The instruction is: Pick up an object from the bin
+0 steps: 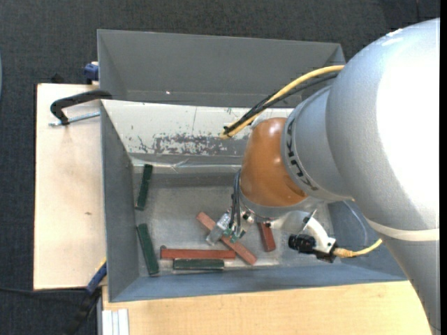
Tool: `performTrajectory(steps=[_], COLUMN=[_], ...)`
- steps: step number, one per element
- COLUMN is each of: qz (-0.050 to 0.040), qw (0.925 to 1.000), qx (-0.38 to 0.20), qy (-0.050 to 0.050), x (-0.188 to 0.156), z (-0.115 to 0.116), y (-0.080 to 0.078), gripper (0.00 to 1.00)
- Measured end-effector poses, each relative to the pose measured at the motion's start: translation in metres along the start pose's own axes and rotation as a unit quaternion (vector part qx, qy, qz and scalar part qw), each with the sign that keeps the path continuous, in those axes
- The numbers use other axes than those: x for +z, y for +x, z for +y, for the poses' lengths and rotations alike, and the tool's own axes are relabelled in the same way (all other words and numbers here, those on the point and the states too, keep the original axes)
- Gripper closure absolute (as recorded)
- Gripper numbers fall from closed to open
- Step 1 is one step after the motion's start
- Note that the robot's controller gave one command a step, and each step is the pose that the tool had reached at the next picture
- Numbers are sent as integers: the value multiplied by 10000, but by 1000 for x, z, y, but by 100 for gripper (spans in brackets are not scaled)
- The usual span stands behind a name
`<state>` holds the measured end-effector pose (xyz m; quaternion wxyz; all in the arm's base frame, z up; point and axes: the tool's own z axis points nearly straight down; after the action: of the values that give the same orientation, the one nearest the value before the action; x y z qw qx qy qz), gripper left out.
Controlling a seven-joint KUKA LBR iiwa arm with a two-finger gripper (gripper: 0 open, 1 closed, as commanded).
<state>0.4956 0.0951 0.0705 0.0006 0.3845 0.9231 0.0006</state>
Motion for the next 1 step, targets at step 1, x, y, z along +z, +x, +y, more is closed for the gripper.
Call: performTrajectory(steps=[1], qz=[0], qw=[10000], qx=[0], qy=[1], x=[0], z=[0], y=[0], gripper=[100])
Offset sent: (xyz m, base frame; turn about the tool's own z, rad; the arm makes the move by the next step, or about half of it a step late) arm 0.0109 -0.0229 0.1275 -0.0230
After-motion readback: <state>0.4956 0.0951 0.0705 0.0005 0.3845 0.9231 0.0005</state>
